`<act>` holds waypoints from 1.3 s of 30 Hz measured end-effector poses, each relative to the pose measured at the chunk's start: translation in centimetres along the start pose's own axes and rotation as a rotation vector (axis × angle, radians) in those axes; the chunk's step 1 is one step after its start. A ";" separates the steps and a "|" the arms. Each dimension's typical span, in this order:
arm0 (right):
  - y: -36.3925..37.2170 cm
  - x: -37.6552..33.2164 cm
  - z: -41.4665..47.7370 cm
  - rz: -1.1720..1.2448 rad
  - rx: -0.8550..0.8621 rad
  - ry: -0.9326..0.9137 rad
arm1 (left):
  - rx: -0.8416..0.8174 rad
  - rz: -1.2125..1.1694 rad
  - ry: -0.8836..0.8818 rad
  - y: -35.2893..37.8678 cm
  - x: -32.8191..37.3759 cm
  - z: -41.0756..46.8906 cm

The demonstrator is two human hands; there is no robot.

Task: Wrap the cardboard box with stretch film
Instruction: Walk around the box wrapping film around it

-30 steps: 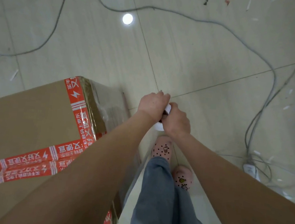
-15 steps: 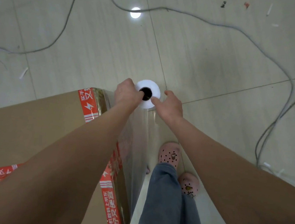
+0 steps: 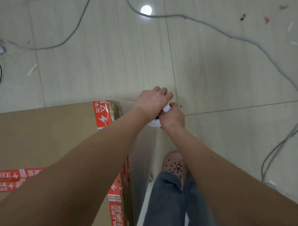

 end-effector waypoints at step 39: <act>1.9 -10.8 5.2 -0.099 -0.229 -0.012 | -0.028 -0.651 -0.603 -0.8 -11.4 0.8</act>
Point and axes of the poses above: each hand's wrist, its own z-axis towards the middle knuckle, its own y-axis out of the palm, x = y × z, the point moved 3 cm from there along z, towards the middle knuckle, and after that the axes turned 12 degrees about -x, right-handed, at the moved point
